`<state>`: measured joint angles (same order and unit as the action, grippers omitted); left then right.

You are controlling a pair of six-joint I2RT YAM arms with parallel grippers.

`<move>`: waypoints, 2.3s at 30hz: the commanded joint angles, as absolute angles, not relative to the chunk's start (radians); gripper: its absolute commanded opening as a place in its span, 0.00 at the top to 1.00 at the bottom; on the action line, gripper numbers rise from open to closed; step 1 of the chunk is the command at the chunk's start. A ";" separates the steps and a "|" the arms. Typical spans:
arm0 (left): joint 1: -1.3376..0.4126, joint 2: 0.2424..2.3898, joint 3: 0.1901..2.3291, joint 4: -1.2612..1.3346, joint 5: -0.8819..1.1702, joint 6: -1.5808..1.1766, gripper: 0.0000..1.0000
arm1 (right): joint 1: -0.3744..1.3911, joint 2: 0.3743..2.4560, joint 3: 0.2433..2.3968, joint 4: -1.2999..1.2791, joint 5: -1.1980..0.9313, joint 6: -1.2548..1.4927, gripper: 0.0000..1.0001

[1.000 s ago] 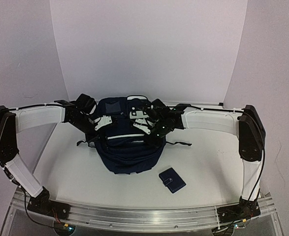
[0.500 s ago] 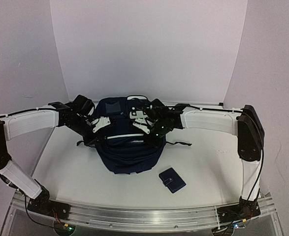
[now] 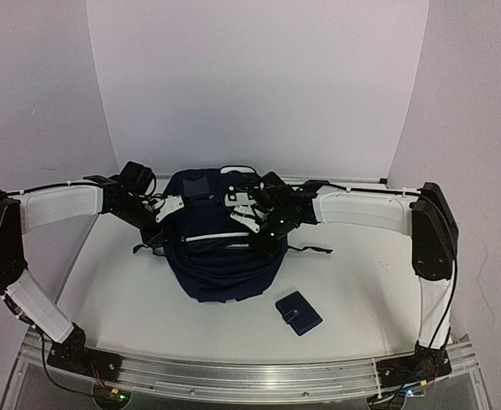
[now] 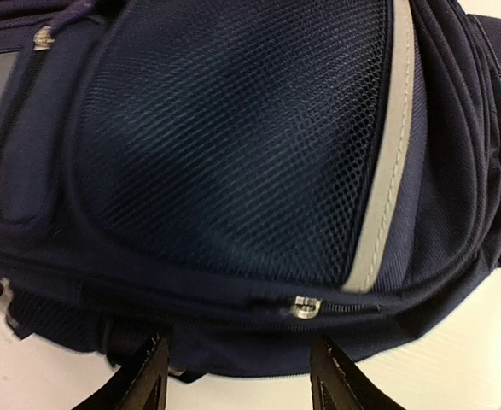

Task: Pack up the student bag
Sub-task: Zip the student bag at the center of the board.

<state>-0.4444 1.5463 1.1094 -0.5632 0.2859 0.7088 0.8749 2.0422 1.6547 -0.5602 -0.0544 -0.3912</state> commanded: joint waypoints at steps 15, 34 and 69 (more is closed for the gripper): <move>-0.504 1.550 1.114 -0.509 0.453 0.634 0.80 | 0.869 2.112 1.652 -0.637 -0.034 -0.345 1.00; -0.581 1.432 1.065 -0.631 0.274 0.455 0.91 | 0.870 2.123 1.659 -0.635 -0.026 -0.335 1.00; -0.597 1.378 0.991 -0.559 0.349 0.320 1.00 | 0.869 2.118 1.651 -0.635 -0.037 -0.329 1.00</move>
